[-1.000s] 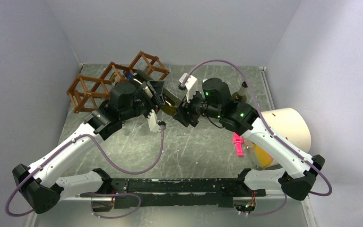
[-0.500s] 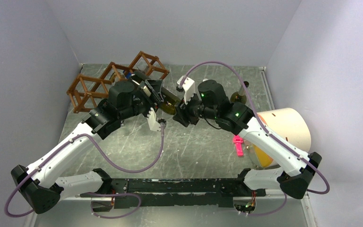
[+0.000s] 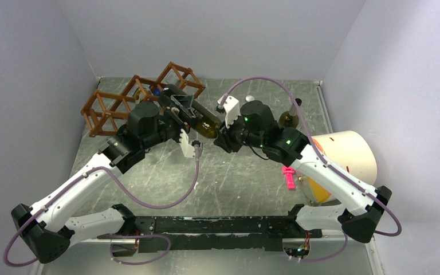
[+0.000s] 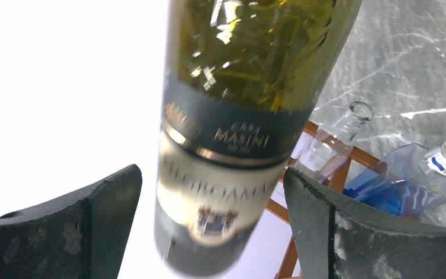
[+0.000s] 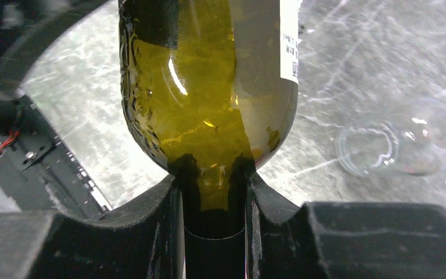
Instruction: Put the wine bottle on the wine rack
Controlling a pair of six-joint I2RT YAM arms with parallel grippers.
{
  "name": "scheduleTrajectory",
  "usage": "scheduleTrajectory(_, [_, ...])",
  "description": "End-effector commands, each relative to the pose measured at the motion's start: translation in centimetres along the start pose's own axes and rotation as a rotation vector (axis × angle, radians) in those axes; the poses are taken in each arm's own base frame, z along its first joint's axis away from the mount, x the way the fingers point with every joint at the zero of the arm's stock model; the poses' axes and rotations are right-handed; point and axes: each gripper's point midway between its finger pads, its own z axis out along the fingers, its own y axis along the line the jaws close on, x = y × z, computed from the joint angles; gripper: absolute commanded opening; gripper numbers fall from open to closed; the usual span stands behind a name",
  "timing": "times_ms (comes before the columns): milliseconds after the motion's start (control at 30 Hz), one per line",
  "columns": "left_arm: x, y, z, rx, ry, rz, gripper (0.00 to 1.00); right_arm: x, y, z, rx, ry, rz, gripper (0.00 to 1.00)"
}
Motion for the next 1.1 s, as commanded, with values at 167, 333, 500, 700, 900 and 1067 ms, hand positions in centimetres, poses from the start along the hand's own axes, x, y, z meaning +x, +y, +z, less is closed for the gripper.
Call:
scheduleTrajectory(167, [-0.8, 1.0, -0.7, -0.091, -0.035, -0.149, 0.95, -6.8, -3.9, -3.5, 0.235, -0.288, 0.104, 0.00])
scheduleTrajectory(333, [0.5, 4.0, -1.6, -0.259, 0.017, -0.549, 0.95, -6.6, -4.0, -2.9, 0.238, -0.288, 0.127, 0.00])
scheduleTrajectory(500, [3.5, 7.9, -4.5, -0.646, 0.058, -1.156, 0.95, -5.9, -4.0, -1.6, 0.240, -0.282, 0.173, 0.00])
scheduleTrajectory(700, [1.5, 11.3, -6.9, -0.720, -0.126, -1.397, 0.95, -4.4, -2.5, 0.8, 0.155, -0.221, 0.190, 0.00])
scheduleTrajectory(900, [1.5, 16.6, -9.9, -0.798, -0.153, -1.412, 0.95, -4.3, 2.0, 3.3, -0.028, -0.230, 0.244, 0.00])
scheduleTrajectory(1067, [2.1, 21.2, -11.8, -0.855, -0.132, -1.401, 0.95, -5.0, 7.6, 5.7, -0.144, -0.242, 0.286, 0.00])
